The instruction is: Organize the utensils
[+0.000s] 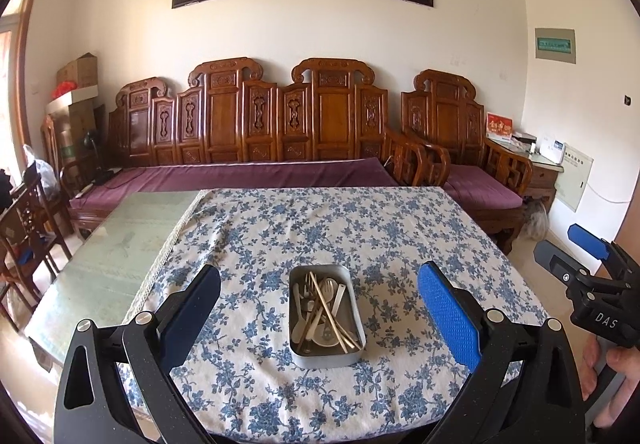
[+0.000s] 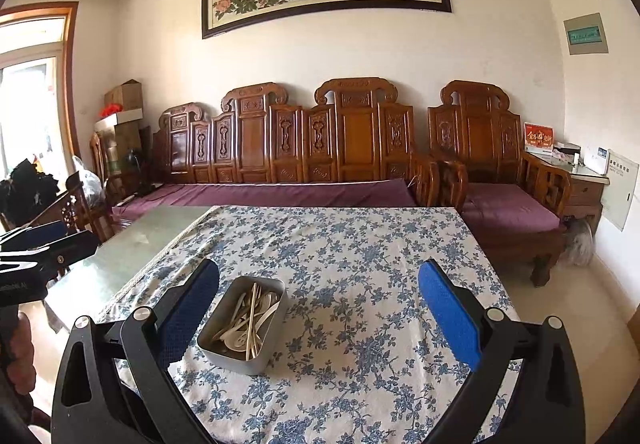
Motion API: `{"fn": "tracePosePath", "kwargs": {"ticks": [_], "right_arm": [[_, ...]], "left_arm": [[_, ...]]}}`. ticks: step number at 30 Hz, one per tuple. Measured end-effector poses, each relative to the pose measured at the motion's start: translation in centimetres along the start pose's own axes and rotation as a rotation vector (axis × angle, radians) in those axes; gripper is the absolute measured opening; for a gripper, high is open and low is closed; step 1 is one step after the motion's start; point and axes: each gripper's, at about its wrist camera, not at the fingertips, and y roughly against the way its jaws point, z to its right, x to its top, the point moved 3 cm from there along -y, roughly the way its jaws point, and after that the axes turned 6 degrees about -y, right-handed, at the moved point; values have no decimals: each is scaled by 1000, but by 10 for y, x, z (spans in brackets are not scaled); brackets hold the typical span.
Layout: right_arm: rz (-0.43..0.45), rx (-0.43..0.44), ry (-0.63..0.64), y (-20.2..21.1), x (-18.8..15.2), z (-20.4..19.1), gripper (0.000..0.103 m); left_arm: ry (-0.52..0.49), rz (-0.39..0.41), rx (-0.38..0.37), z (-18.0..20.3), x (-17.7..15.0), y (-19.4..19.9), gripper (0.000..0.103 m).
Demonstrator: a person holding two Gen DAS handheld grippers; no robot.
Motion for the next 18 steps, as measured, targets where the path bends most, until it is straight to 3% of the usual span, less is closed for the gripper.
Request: {"fn": "tracePosePath", "kwargs": {"ticks": [18], "right_arm": [[-2, 0, -2, -1, -2, 0, 100]], "left_arm": [[-12, -2, 6, 2, -2, -2, 95]]}}
